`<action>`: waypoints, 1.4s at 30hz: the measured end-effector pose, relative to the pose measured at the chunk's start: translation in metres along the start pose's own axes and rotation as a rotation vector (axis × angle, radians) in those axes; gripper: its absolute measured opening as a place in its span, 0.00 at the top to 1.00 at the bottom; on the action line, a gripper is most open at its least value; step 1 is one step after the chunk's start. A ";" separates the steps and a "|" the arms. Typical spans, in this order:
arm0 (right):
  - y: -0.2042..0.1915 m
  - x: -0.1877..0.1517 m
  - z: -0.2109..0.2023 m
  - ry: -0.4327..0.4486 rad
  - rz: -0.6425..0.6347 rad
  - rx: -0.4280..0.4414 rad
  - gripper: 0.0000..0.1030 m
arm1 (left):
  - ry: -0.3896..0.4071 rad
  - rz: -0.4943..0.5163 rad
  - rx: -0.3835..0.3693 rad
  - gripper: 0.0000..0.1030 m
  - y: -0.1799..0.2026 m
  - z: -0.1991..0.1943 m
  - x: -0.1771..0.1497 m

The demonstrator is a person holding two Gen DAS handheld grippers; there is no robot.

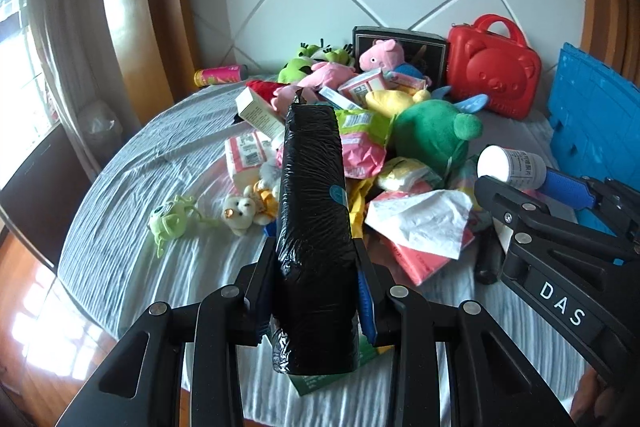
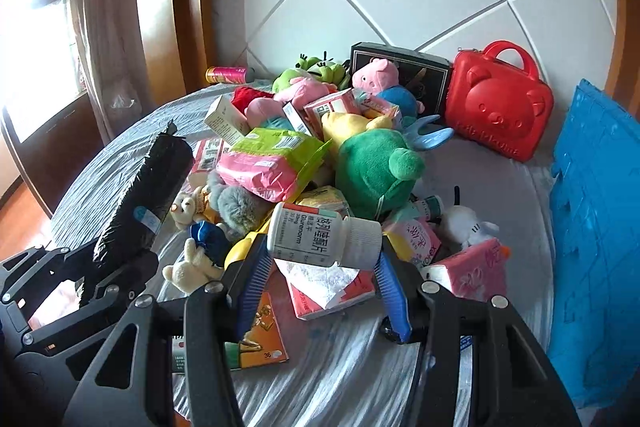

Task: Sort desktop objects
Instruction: 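Carry the black bundle and white pill bottle over the blue crate with both tools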

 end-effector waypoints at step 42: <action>0.510 -0.113 -0.278 0.030 0.366 -0.557 0.50 | 0.084 0.403 -0.461 0.67 0.517 -0.174 0.015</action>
Point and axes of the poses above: each gripper's, at about its wrist camera, not at the fingertips, and z roughly the way its jaws point, y to its right, x to its top, the point moved 2 cm from there along z, roughly the way its jaws point, and after that the axes turned 5 degrees about -z, right-handed, at the moved point
